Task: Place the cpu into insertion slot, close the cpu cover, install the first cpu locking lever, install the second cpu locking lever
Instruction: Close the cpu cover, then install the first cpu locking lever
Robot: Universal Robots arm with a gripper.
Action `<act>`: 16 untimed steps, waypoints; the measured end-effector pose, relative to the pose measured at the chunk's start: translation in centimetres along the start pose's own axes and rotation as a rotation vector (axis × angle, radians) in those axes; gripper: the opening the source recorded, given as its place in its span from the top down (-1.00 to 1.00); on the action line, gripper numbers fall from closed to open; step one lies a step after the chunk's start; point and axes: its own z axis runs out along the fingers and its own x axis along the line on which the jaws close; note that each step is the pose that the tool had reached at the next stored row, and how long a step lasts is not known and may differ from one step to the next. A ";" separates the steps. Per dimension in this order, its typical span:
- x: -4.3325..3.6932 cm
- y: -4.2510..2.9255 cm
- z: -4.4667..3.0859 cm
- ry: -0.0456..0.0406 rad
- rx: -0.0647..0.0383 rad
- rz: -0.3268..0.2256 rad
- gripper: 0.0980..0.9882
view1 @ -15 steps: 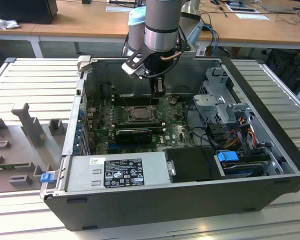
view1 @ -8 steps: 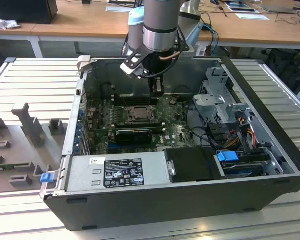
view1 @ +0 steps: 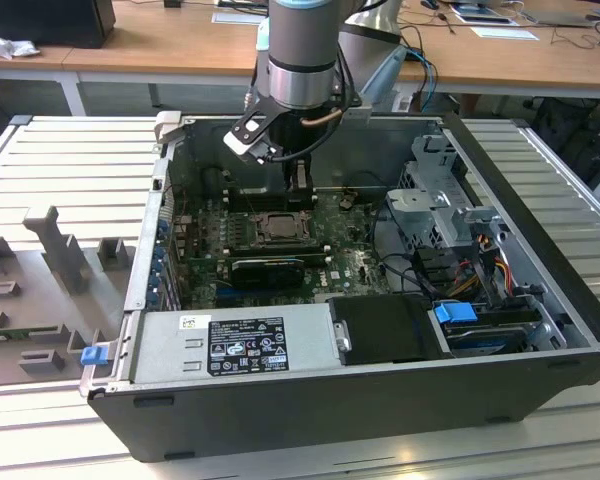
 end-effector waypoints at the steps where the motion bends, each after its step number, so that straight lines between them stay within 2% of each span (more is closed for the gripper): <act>1: 0.00 -0.10 0.01 0.0002 0.000 0.000 0.98; 12: 0.01 -0.70 -0.01 0.0001 0.000 0.000 0.98; 16: 0.01 -0.71 -0.32 0.0001 0.000 0.000 0.98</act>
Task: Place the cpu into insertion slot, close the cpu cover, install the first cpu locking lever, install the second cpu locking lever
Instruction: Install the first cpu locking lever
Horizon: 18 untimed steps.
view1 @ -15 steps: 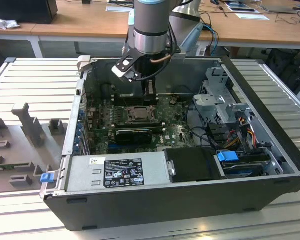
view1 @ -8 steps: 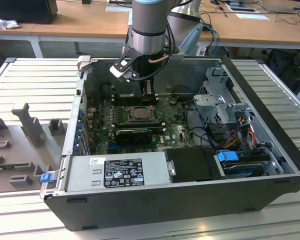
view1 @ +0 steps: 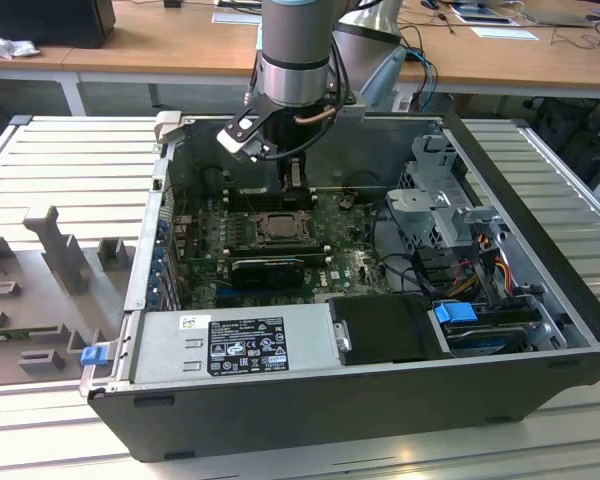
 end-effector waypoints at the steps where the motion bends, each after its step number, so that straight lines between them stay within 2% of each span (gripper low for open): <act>1: 0.01 0.00 -0.03 0.0003 0.000 0.000 0.98; 5: 0.00 0.00 -0.22 -0.0001 0.000 0.000 0.98; 9: -0.01 0.01 -0.83 0.0000 0.000 0.000 0.98; 18: -0.01 0.02 -1.51 0.0000 0.000 0.000 0.98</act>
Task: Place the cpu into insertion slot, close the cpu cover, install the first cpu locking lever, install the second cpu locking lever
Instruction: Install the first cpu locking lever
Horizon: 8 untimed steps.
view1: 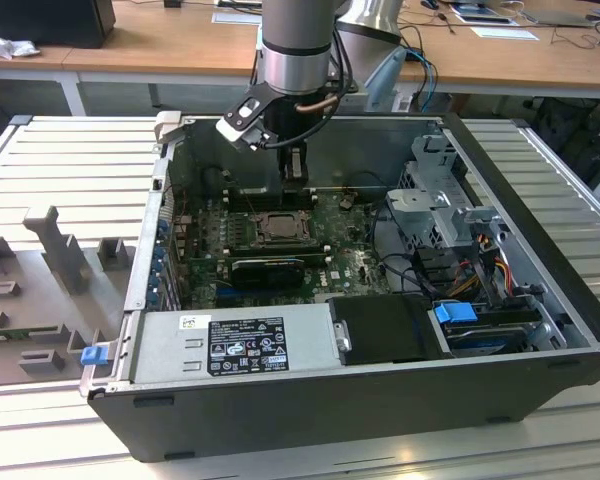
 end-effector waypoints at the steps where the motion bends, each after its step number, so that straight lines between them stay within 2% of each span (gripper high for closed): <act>1: 0.00 0.00 -0.07 0.0000 0.000 0.000 0.98; 4: -0.01 0.01 -0.60 0.0000 0.000 -0.002 0.98; 8: 0.00 0.01 -0.61 0.0010 -0.001 -0.066 0.98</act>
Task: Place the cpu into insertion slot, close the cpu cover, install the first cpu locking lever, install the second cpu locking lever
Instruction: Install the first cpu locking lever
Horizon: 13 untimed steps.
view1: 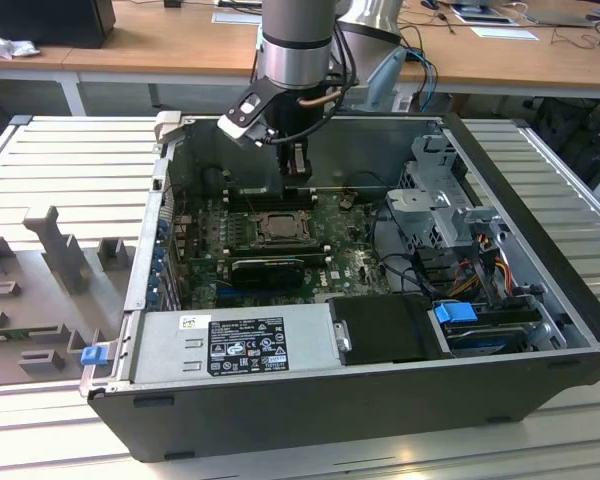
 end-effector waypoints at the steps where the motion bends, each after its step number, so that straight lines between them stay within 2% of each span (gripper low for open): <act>1: 0.00 0.00 0.00 0.0001 0.000 -0.009 0.98; 7: 0.00 0.00 0.00 0.0009 -0.001 -0.067 0.98; 13: 0.00 -0.01 0.00 0.0016 -0.001 -0.149 0.98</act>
